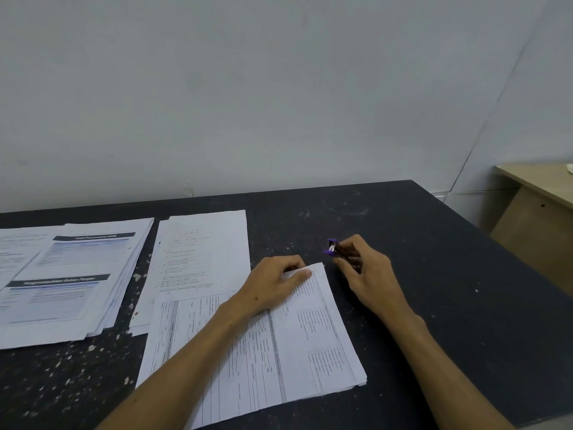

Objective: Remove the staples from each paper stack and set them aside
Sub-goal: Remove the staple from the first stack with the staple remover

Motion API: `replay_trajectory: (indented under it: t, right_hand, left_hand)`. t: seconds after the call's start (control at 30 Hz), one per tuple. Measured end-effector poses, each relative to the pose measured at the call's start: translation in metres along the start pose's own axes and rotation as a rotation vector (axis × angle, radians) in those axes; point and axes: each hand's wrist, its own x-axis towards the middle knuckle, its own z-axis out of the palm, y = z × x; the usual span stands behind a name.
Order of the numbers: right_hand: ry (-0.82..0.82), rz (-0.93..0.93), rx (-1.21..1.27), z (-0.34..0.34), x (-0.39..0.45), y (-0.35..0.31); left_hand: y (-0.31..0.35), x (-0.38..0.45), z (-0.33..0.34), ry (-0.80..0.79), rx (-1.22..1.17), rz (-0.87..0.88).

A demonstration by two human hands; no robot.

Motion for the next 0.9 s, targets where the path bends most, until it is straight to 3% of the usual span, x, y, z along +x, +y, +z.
replay_trajectory:
  t: [0.9]
  right_hand:
    - [0.014, -0.076, -0.079, 0.008, 0.000, 0.013]
  left_hand:
    - [-0.005, 0.000, 0.003, 0.020, 0.016, 0.020]
